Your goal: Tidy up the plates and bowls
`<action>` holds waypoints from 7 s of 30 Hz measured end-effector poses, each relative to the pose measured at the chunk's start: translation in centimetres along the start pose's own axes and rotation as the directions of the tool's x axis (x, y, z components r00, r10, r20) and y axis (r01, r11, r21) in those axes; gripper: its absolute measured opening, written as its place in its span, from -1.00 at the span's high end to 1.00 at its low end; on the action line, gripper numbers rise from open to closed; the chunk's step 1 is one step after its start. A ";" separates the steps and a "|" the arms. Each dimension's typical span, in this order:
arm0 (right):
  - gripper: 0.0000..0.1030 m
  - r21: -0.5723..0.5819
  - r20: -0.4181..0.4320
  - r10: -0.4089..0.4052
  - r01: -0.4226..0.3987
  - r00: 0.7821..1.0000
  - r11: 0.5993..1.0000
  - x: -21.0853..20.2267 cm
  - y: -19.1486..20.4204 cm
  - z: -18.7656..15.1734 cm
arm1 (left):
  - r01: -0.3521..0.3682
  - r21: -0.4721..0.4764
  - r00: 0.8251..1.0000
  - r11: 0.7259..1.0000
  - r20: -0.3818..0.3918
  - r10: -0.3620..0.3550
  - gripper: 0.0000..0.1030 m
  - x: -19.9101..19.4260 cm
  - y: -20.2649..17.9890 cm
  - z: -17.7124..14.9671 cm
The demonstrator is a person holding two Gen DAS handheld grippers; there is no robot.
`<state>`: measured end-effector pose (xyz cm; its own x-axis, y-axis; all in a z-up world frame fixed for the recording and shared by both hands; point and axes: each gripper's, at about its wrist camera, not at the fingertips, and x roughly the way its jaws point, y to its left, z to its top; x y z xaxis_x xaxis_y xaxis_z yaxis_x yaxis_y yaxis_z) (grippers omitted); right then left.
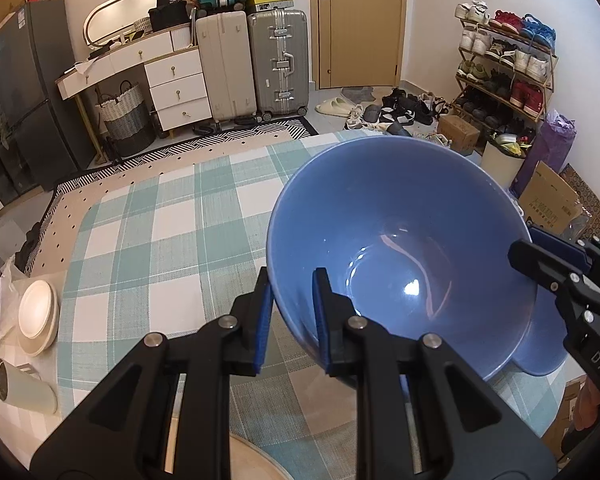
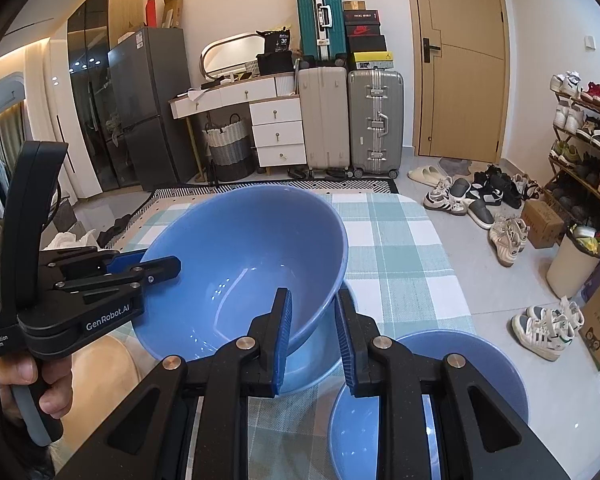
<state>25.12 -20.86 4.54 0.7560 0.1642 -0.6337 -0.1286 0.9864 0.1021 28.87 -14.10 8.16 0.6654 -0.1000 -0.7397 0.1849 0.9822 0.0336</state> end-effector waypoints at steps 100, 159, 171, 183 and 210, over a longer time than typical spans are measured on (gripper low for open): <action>-0.99 0.064 0.024 -0.018 0.017 1.000 0.998 -1.6 -3.2 -2.6 | 0.111 -0.012 0.993 0.994 0.050 -0.111 -0.96 2.1 1.2 -4.5; -0.15 0.240 -0.129 -0.111 0.140 0.985 0.961 -4.9 -16.8 -12.0 | 0.349 0.118 0.933 0.930 -0.136 -0.333 -0.15 6.8 -16.3 -8.1; 0.52 0.214 -0.138 -0.103 0.131 0.985 0.968 -4.1 -16.3 -12.1 | 0.348 0.124 0.932 0.929 -0.151 -0.329 0.29 7.8 -16.9 -8.0; 0.59 0.190 -0.140 -0.126 0.151 0.982 0.970 -4.3 -15.7 -12.2 | 0.338 0.130 0.936 0.932 -0.153 -0.318 0.49 8.5 -17.0 -8.5; 0.59 0.157 -0.053 -0.177 0.183 0.983 0.971 -8.9 -13.7 -11.1 | 0.339 0.153 0.941 0.928 -0.065 -0.333 0.49 3.8 -15.0 -8.8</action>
<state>13.05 -35.89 0.24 0.7316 -0.0133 -0.6816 0.1140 0.9881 0.1032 22.27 -27.80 -1.08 0.5173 -0.4111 -0.7506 0.5081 0.8533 -0.1171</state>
